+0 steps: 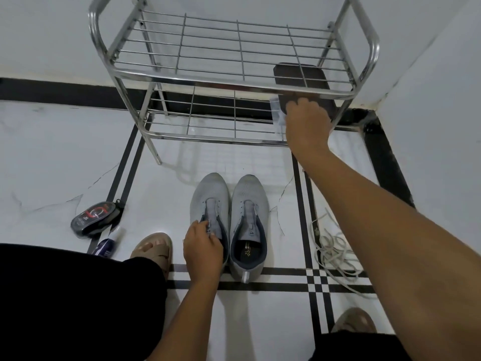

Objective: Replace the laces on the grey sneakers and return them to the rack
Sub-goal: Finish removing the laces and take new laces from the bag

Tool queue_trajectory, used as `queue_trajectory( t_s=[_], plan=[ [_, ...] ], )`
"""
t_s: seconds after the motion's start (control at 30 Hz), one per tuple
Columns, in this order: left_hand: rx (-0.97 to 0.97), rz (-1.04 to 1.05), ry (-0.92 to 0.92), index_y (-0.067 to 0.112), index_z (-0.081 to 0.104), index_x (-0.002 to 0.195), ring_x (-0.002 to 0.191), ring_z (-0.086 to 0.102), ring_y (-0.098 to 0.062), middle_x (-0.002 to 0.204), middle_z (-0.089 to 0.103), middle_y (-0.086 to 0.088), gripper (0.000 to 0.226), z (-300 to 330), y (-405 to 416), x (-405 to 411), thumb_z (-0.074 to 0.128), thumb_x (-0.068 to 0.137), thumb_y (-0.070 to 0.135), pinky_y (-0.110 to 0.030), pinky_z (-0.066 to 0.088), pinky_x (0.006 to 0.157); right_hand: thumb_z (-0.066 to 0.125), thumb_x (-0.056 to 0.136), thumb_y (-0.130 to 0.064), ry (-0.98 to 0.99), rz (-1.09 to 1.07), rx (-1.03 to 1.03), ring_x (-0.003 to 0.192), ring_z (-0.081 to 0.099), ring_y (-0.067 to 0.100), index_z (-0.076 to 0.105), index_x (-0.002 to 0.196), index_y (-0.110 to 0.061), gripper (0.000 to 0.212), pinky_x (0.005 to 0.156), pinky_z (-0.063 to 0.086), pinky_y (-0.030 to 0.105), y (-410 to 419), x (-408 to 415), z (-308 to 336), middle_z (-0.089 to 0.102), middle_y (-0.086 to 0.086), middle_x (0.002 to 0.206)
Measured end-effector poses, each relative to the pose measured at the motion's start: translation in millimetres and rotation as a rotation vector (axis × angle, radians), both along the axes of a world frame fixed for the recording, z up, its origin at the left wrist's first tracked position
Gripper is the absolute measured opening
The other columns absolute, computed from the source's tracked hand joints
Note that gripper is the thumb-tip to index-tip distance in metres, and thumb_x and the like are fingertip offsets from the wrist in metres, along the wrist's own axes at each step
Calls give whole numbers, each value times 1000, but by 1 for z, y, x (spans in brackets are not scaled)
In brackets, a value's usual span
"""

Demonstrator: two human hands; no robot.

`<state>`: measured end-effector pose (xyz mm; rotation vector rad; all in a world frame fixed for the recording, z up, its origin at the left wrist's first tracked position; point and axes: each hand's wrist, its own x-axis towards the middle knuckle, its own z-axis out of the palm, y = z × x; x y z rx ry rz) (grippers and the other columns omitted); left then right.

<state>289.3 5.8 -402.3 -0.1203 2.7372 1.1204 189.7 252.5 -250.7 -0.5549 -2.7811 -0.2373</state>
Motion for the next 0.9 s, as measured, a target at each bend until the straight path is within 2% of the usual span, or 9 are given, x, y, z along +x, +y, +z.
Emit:
queue_trajectory(
  t_s=[0.13, 0.2, 0.33, 0.4, 0.57, 0.63, 0.7, 0.8, 0.9],
  plan=[
    [65, 43, -1, 9, 56, 124, 123, 48, -25, 135, 51, -7, 32, 12, 6, -4, 48, 94, 9, -40, 45, 99, 52, 87, 8, 58, 20, 1, 93, 58, 33, 59, 108, 0, 24, 75, 48, 38, -1, 8, -1, 60, 18, 105],
    [142, 78, 6, 13, 57, 123, 118, 52, -22, 132, 53, -3, 29, 24, 12, -6, 46, 96, 14, -31, 44, 90, 50, 87, 6, 141, 44, -18, 95, 56, 32, 57, 110, -1, 25, 75, 51, 38, -2, 20, 4, 59, 17, 107],
    [601, 105, -249, 21, 61, 107, 105, 58, -15, 112, 65, 4, 19, 62, 32, -16, 50, 97, 32, -26, 46, 85, 55, 90, -1, 284, 183, -132, 88, 54, 30, 58, 102, -1, 12, 62, 45, 32, -19, 59, 16, 57, 15, 102],
    [935, 119, -497, 15, 59, 111, 110, 60, -16, 118, 65, -3, 33, 80, 43, -18, 50, 97, 43, -31, 45, 98, 53, 93, -4, 342, 217, -239, 85, 54, 27, 57, 101, -2, 9, 63, 40, 29, -35, 82, 18, 56, 13, 103],
    [1441, 39, -956, 18, 44, 139, 113, 54, -30, 113, 61, -10, 96, 98, 49, -8, 41, 71, 86, -46, 42, 96, 48, 95, -12, 387, 255, -505, 80, 54, 24, 53, 100, -7, 8, 61, 43, 35, -83, 130, 21, 55, 6, 100],
    [1514, -33, -1045, 18, 47, 140, 130, 47, -35, 133, 57, -14, 97, 96, 41, -1, 43, 70, 86, -55, 32, 107, 47, 97, -18, 355, 222, -646, 83, 56, 22, 53, 103, -12, 10, 67, 47, 38, -100, 153, 18, 59, 2, 98],
    [1533, -5, -1083, 18, 52, 138, 131, 47, -34, 136, 56, -13, 85, 93, 34, 8, 49, 76, 77, -54, 31, 109, 48, 98, -27, 275, 204, -706, 85, 61, 22, 53, 108, -14, 17, 71, 50, 38, -110, 172, 10, 64, 1, 97],
    [1471, -15, -1063, 19, 62, 125, 109, 63, -31, 120, 67, -11, 67, 88, 30, 21, 54, 78, 66, -46, 46, 97, 43, 100, -37, 188, 170, -645, 80, 64, 25, 56, 115, -16, 28, 69, 51, 38, -110, 185, 3, 70, 3, 90],
    [1450, -54, -1020, 18, 73, 109, 96, 69, -30, 115, 69, -11, 53, 89, 28, 28, 58, 79, 59, -44, 52, 84, 43, 101, -28, 299, 87, -614, 69, 62, 28, 63, 104, -15, 24, 59, 48, 36, -102, 193, 3, 67, 6, 75]
  ],
)
